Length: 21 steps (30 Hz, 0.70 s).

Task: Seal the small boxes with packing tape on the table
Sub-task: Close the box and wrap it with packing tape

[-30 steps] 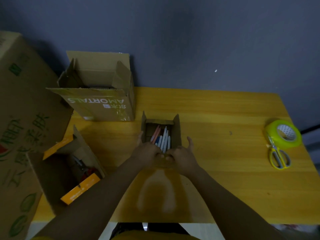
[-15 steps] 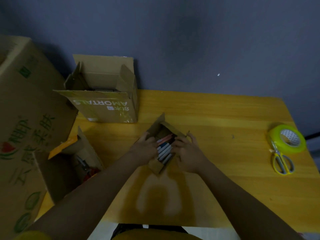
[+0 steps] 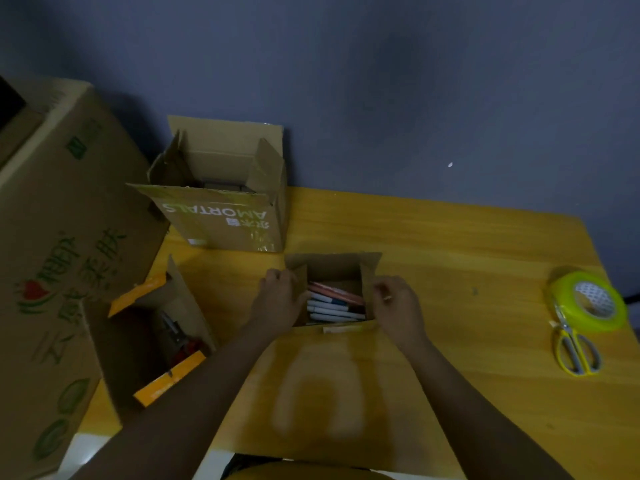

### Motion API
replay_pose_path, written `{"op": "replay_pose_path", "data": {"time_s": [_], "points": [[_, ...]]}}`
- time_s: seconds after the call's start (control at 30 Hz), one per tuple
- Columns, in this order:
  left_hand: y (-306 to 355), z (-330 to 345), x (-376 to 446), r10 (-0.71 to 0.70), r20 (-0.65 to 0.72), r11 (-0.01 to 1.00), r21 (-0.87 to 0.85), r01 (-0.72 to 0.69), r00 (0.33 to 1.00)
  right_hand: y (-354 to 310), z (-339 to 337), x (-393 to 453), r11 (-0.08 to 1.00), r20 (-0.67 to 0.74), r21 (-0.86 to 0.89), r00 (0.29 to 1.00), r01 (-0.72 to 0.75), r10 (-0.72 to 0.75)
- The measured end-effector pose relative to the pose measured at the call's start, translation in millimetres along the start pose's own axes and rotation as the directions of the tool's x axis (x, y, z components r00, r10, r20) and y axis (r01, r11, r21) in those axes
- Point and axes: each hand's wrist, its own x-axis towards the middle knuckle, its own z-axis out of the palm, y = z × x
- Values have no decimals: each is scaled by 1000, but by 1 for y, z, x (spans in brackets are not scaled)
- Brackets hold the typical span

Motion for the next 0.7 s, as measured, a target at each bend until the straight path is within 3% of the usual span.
{"op": "replay_pose_path", "data": {"time_s": [0.07, 0.17, 0.3, 0.43, 0.57, 0.7], "points": [[0, 4, 4, -58, -7, 997, -57, 58, 998, 8, -2, 13, 995, 51, 23, 994, -96, 94], [-4, 8, 8, -27, -11, 998, -65, 27, 1000, 14, -1, 21, 997, 218, -9, 973, -76, 76], [-15, 17, 12, 64, 161, 994, 73, -77, 985, 14, 5, 21, 997, 377, -67, 924, -33, 56], [-14, 17, 11, 83, 274, 986, 116, -119, 958, 14, 6, 16, 990, 436, -121, 900, 65, -5], [-3, 4, 7, 33, 444, 970, 201, -136, 895, 14, -1, 15, 968, 606, -234, 792, 88, 75], [-2, -1, 5, 8, 533, 934, 299, -197, 846, 16, -3, 17, 838, 713, -434, 695, 331, 95]]}}
